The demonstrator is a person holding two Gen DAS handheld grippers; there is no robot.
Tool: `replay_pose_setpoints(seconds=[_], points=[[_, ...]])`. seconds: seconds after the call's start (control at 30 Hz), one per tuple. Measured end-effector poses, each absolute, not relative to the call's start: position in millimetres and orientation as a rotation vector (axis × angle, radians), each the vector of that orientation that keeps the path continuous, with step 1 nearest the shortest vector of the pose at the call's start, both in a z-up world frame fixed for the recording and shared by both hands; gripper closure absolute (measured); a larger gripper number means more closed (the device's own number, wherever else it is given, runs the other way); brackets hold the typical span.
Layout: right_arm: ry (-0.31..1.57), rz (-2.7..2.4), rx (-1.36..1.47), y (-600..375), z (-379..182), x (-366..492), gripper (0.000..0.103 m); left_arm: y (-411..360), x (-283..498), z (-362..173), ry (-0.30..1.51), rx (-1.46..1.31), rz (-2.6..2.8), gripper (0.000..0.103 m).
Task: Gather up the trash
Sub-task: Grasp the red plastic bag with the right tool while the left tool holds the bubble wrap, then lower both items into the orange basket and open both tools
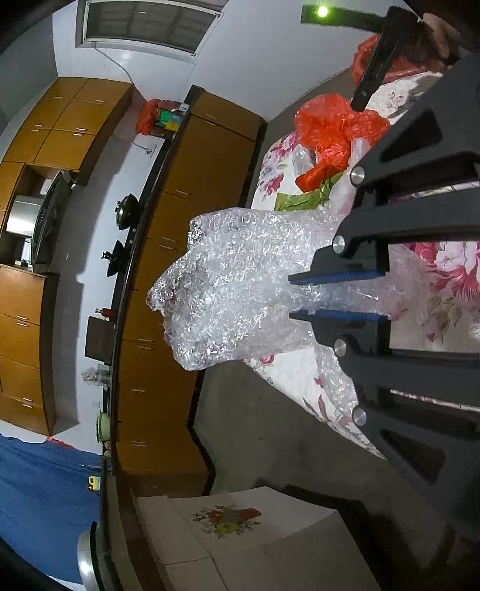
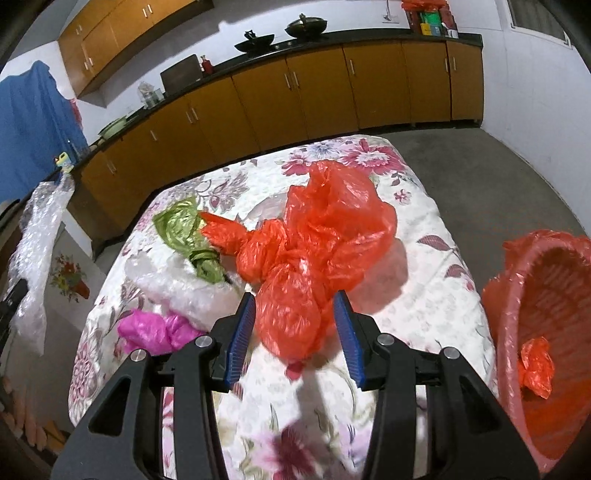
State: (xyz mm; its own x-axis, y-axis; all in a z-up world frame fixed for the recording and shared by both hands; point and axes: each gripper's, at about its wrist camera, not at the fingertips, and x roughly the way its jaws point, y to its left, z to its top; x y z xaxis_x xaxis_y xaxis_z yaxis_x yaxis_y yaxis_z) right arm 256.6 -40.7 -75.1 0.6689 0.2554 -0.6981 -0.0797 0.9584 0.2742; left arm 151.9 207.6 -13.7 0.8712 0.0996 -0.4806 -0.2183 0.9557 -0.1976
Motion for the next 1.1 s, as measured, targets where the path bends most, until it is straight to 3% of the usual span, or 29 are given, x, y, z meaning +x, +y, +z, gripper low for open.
replay_pose_setpoints(seconds=[0.1, 0.17, 0.2, 0.77, 1.1], points=[[0.875, 0.171, 0.215, -37.0, -91.9, 272.1, 0.062, 205.5, 155.6, -16.0, 0.497, -0.26, 0.16, 0.089], [0.941, 0.182, 0.199, -35.4, -109.0, 278.9, 0.088, 201.5, 156.7, -17.4, 0.503, -0.265, 0.149, 0.089], [0.924, 0.185, 0.2, -38.4, -109.7, 274.7, 0.09, 199.9, 156.3, -18.1, 0.504, -0.264, 0.143, 0.089], [0.676, -0.055, 0.159, -169.5, -32.1, 148.7, 0.092, 119.1, 156.8, -17.0, 0.519, -0.234, -0.079, 0.089], [0.635, -0.245, 0.249, -246.3, -16.3, 100.5, 0.092, 44.6, 156.4, -15.9, 0.54, -0.21, -0.254, 0.089]])
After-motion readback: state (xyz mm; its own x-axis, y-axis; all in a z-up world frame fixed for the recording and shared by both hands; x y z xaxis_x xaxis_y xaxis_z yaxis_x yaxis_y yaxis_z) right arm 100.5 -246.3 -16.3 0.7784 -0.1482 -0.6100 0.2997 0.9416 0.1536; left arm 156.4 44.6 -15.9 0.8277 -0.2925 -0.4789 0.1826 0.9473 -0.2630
